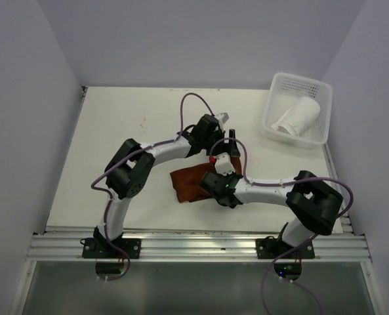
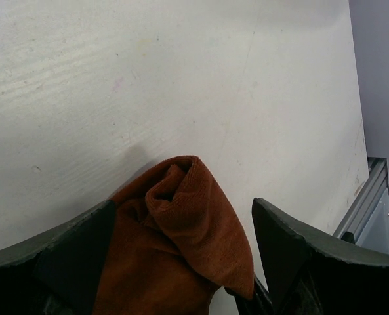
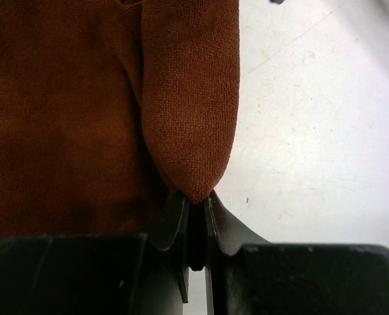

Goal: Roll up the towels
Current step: Roll the towel

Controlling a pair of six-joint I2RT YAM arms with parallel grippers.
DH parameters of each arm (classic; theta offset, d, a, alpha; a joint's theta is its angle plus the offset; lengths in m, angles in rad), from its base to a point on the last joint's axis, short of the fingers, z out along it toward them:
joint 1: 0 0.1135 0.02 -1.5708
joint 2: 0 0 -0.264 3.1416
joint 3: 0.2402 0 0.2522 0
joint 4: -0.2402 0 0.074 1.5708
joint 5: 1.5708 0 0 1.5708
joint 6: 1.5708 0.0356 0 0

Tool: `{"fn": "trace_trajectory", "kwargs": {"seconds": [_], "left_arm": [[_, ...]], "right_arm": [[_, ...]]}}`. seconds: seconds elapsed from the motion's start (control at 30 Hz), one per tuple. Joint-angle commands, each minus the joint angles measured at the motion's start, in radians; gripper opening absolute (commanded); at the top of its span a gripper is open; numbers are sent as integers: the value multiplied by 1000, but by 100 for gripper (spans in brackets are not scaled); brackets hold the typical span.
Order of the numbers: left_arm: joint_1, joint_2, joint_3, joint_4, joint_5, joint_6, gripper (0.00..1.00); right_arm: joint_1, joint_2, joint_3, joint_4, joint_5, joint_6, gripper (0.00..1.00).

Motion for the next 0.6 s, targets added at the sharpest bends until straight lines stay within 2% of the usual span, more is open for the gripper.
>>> {"fn": "trace_trajectory", "kwargs": {"seconds": [0.0, 0.23, 0.33, 0.43, 0.47, 0.57], "left_arm": [[17, -85, 2, 44, 8, 31, 89], [62, -148, -65, 125, 74, 37, 88], [74, -174, -113, 206, 141, 17, 83], [76, -169, -148, 325, 262, -18, 72], [74, -156, -162, 373, 301, -41, 65], [59, -114, -153, 441, 378, -51, 56]], "right_arm": [[33, 73, 83, -96, 123, 77, 0], [48, 166, 140, -162, 149, 117, 0], [54, 195, 159, -176, 156, 119, 0], [56, 230, 186, -203, 163, 128, 0], [59, 238, 190, -214, 166, 129, 0], [62, 253, 198, -219, 172, 134, 0]]}}
